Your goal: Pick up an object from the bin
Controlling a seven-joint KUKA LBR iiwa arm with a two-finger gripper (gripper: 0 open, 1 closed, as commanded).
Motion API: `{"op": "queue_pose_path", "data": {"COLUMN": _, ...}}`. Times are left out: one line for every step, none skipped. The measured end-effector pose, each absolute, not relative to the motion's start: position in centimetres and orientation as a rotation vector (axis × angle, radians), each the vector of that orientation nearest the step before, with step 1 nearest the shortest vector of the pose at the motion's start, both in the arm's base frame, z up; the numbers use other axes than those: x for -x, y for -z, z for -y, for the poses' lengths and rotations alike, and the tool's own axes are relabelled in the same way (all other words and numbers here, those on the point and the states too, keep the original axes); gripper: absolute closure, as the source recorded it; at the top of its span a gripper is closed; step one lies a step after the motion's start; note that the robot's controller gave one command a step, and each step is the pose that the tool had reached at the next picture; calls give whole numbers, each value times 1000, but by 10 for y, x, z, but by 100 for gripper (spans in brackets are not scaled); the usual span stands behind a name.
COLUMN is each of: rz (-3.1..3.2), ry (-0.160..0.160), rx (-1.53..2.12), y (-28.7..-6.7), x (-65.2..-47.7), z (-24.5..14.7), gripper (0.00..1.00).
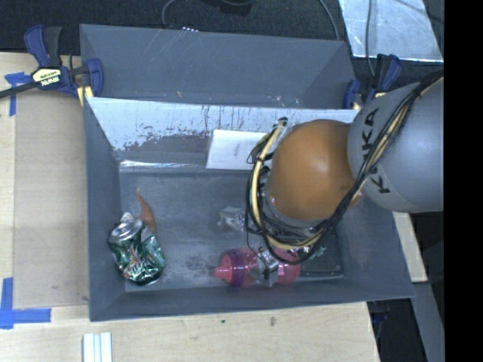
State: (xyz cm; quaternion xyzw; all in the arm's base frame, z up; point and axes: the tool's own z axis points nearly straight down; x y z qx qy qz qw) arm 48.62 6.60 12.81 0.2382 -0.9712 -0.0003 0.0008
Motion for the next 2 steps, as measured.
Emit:
{"op": "queue_pose_path", "data": {"rz": 3067, "ry": 1, "rx": -657, "y": -109, "x": -491, "z": -65, "gripper": 0}}
{"op": "queue_pose_path", "data": {"rz": 2936, "ry": 1, "rx": -1113, "y": -85, "x": -489, "z": -60, "gripper": 0}}
